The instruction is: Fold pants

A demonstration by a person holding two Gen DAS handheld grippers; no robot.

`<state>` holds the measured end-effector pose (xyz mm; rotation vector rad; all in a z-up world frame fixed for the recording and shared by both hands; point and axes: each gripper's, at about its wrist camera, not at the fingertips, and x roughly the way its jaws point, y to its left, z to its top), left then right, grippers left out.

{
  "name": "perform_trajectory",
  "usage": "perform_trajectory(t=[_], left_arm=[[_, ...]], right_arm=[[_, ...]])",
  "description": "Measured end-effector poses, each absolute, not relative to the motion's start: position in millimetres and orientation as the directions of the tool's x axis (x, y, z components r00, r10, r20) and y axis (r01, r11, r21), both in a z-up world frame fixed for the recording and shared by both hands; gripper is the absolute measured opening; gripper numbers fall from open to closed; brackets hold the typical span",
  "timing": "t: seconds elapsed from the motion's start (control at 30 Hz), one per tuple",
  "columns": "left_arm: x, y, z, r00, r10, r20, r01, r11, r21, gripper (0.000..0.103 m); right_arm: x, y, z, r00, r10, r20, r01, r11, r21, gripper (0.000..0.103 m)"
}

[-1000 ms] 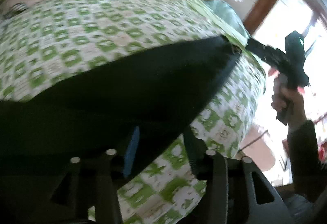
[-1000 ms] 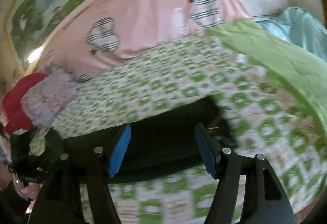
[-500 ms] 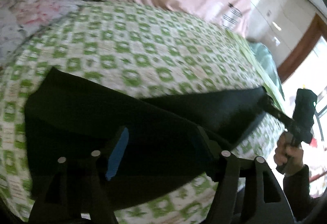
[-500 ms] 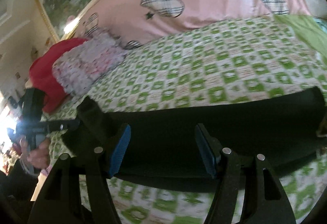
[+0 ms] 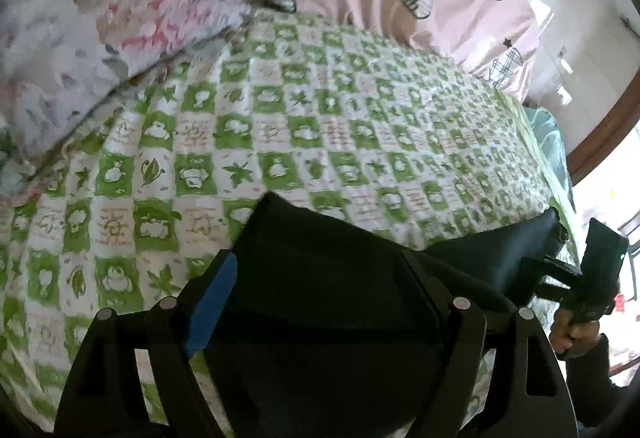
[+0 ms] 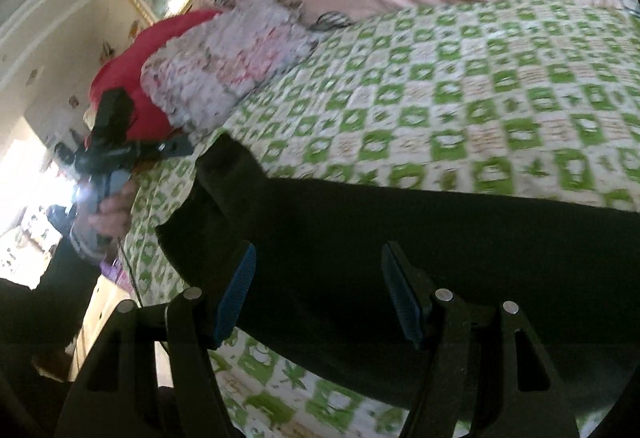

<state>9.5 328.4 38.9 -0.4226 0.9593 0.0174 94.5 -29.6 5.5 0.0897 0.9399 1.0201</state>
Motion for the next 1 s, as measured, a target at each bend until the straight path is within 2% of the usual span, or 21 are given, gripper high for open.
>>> perform_trajectory(t=[0.13,0.33,0.37,0.4,0.47,0.5,0.57,0.67,0.77,1.0], left_arm=[[30,351,15,0.513,-0.271,-0.815,-0.182,0.893,-0.412,0.081],[60,360,-12,0.427,-0.338,-0.838,-0.131,0.894,-0.428,0.079],[62,358,-12,0.430,-0.347,-0.833,-0.112,0.895,-0.431,0.071],[63,356,-12,0.434,-0.357,-0.827,-0.094,0.895,-0.436,0.054],[63,351,-8,0.446,-0.335,-0.830,-0.082,0.908,-0.411,0.044],[62,348,-5,0.459,-0.323,-0.828,-0.073,0.915,-0.398,0.039],[56,345,1,0.486,-0.310,-0.817,-0.060,0.921,-0.385,0.027],[44,337,16,0.525,-0.277,-0.804,-0.045,0.935,-0.352,0.017],[25,327,37,0.576,-0.245,-0.780,-0.021,0.950,-0.313,0.011],[-25,305,67,0.685,-0.182,-0.705,-0.001,0.968,-0.251,0.010]], right_arm=[[99,-7,-2,0.127,0.751,-0.648,-0.701,0.530,0.476,0.066],[102,23,-13,0.058,0.734,-0.677,-0.723,0.499,0.479,0.066],[103,27,-14,0.049,0.733,-0.678,-0.726,0.493,0.480,0.066],[103,31,-15,0.039,0.732,-0.680,-0.730,0.485,0.481,0.066],[101,38,-18,0.029,0.725,-0.688,-0.743,0.476,0.471,0.065],[100,41,-19,0.024,0.720,-0.693,-0.748,0.473,0.466,0.062],[99,47,-23,-0.001,0.714,-0.700,-0.756,0.458,0.468,0.026],[96,52,-25,0.015,0.692,-0.722,-0.771,0.468,0.432,0.007],[91,46,-13,0.037,0.724,-0.688,-0.788,0.445,0.426,0.007],[70,39,3,0.085,0.731,-0.678,-0.841,0.417,0.345,0.007]])
